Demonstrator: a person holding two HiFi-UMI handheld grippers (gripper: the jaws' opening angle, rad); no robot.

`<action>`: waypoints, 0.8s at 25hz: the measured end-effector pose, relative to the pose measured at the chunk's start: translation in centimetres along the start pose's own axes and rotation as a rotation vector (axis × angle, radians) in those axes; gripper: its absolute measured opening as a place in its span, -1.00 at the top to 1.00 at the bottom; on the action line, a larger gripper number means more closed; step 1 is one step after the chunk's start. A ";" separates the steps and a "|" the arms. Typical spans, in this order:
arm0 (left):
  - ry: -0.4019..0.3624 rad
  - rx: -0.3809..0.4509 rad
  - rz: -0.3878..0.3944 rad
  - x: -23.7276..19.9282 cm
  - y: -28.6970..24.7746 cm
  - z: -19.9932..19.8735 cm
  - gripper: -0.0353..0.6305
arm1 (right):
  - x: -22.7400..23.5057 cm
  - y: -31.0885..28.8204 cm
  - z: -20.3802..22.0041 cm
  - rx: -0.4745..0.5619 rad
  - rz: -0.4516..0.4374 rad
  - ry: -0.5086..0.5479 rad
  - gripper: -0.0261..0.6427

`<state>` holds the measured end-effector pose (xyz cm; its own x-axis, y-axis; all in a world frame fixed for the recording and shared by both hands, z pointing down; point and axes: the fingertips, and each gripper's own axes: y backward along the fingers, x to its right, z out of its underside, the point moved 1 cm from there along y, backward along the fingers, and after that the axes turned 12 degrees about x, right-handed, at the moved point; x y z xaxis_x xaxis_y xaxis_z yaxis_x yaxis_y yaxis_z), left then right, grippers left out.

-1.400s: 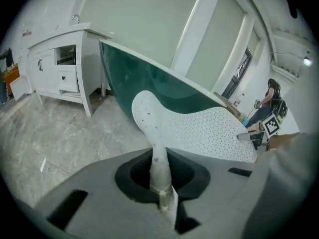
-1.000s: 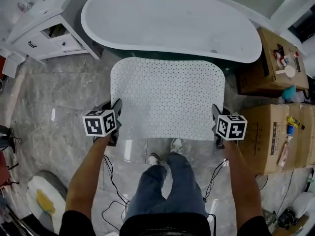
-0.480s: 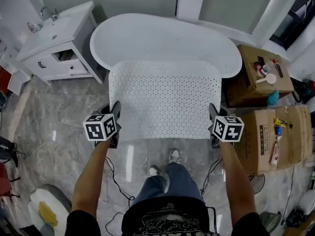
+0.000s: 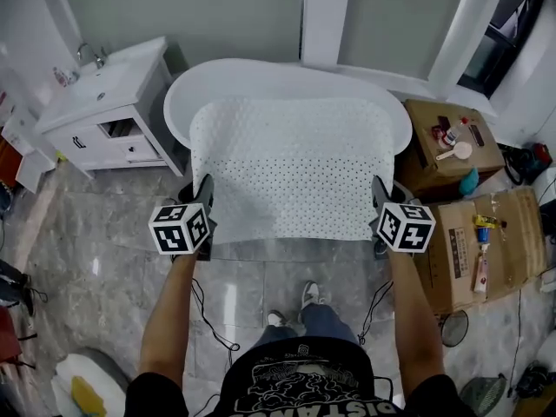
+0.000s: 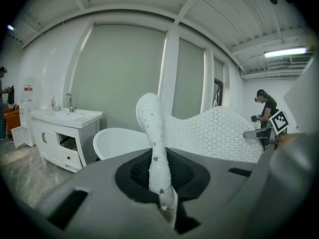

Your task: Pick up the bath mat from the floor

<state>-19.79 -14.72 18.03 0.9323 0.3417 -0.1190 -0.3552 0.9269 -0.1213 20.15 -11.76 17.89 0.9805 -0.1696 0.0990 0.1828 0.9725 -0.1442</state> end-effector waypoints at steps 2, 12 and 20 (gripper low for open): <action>-0.015 0.017 0.001 0.2 0.3 -0.9 0.79 | -0.3 0.7 -1.2 0.029 0.012 -0.008 0.83; -0.060 0.066 0.015 1.0 0.4 -3.9 0.79 | -1.1 2.1 -5.2 0.107 0.039 0.041 0.83; -0.070 0.097 0.009 0.4 0.8 -5.7 0.79 | -2.0 2.4 -6.6 0.152 0.059 0.079 0.83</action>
<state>-20.04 -14.77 12.22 0.9328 0.3569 -0.0500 -0.3584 0.9333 -0.0241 19.13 -10.18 10.89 0.9929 -0.1174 0.0161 0.1174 0.9931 0.0041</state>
